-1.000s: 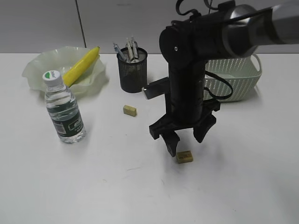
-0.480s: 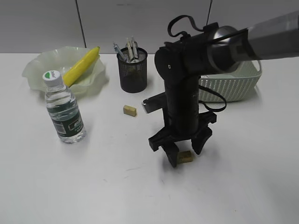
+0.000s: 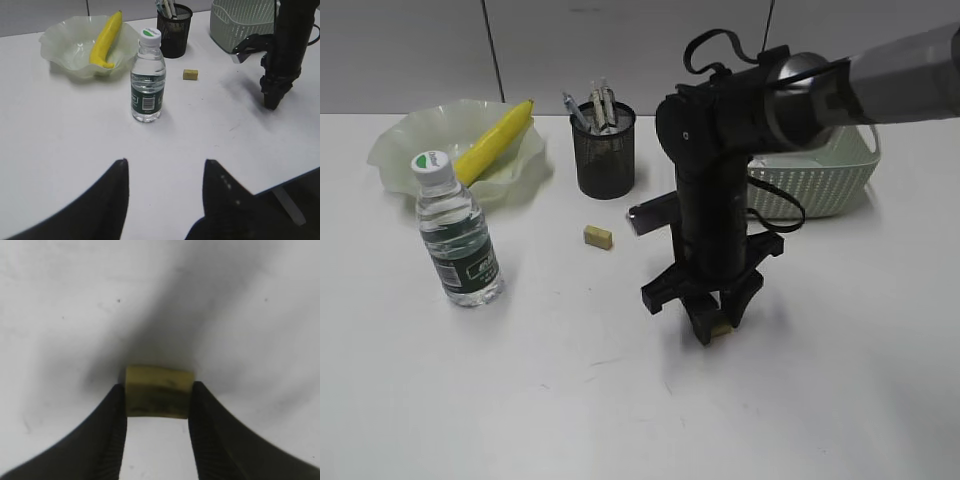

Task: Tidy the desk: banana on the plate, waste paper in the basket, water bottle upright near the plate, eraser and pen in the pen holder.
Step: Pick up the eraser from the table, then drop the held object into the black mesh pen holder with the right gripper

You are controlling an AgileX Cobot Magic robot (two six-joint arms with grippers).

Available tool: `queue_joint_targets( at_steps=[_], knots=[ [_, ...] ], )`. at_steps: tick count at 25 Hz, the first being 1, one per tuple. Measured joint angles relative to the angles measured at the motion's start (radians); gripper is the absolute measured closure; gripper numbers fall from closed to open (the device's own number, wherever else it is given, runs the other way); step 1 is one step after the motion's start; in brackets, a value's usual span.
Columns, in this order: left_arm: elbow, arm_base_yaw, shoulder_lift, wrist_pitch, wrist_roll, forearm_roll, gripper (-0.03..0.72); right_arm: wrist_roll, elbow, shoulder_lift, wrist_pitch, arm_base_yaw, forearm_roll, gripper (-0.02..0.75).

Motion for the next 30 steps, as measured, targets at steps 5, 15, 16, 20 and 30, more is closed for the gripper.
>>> queue_joint_targets(
  at_steps=[5,15,16,20,30],
  knots=[
    [0.000,0.000,0.000,0.000,0.000,0.000,0.328,-0.023,-0.078,-0.045,0.001,0.000,0.000,0.429],
    [0.000,0.000,0.000,0.000,0.000,0.000,0.328,-0.145,-0.339,-0.157,-0.223,-0.001,0.043,0.429],
    [0.000,0.000,0.000,0.000,0.000,0.000,0.328,-0.151,-0.348,-0.157,-0.274,-0.001,0.043,0.429],
    [0.000,0.000,0.000,0.000,0.000,0.000,0.328,-0.161,-0.352,-0.151,-0.464,-0.001,0.023,0.429],
    [0.000,0.000,0.000,0.000,0.000,0.001,0.328,-0.165,-0.353,-0.030,-0.670,-0.056,-0.032,0.430]
  ],
)
